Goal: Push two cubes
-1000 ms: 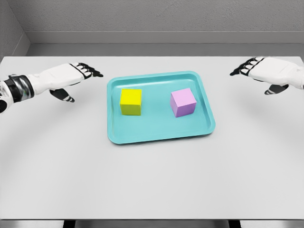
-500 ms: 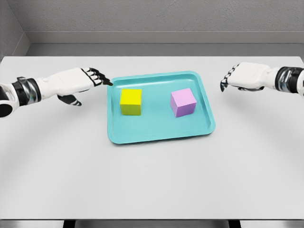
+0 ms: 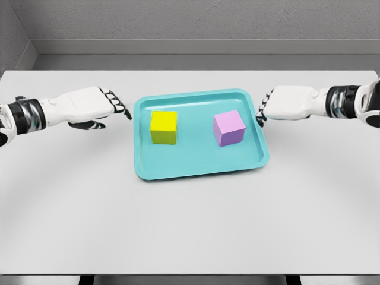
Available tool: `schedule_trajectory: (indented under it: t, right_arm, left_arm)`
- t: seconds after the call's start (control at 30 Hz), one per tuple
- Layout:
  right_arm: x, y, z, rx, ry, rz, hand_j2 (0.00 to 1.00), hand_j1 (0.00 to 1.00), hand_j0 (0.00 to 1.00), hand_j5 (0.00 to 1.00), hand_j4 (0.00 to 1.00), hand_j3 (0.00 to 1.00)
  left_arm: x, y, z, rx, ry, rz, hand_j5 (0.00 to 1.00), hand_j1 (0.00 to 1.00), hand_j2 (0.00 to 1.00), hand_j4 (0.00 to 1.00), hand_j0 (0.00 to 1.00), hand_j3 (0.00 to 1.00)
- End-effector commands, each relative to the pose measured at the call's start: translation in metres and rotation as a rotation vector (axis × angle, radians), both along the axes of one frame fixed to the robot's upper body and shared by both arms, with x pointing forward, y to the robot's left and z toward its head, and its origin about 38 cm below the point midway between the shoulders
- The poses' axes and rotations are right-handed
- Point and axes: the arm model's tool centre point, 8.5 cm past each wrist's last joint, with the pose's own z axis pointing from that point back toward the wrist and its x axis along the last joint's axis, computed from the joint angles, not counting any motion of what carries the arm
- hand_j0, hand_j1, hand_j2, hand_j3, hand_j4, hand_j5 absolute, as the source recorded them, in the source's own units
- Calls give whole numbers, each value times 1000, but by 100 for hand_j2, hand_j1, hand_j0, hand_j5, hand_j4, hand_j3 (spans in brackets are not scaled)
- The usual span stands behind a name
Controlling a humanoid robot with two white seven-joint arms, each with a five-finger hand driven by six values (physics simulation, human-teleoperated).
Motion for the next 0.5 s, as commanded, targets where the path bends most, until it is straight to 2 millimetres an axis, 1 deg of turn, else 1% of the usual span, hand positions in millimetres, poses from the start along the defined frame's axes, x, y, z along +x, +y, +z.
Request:
schedule_trajectory:
  t: [0.0,0.17,0.23,0.33,0.4,0.47]
  right_arm:
    - [-1,8,-2,5,7,15,54,54,54,54,54,54]
    - [2,16,-2,-2,8,23,53,53,53,53,53,53]
    - [2,17,-2,-6,9,24,53,53,53,53,53,53]
    - [2,18,-5,-10,14,27,53,53,53,53,53,53]
    - [2,18,-6,-13,18,27,52,52,52,52,52,52]
    - [1,18,-8,-16,23,28,51,51,51,51,51,51]
  left_arm:
    - [-3,-8,2,24,13,-21,65,65,65,65,65,65]
    - [-3,-12,2,14,12,-28,71,71,71,71,71,71]
    - [-2,-23,0,-6,13,-43,71,71,71,71,71,71]
    - [-3,-24,0,-6,14,-46,71,71,71,71,71,71]
    - [-4,-29,2,-12,5,-62,71,71,71,71,71,71]
    - [-6,-31,-2,-12,12,-65,71,71,71,71,71,71]
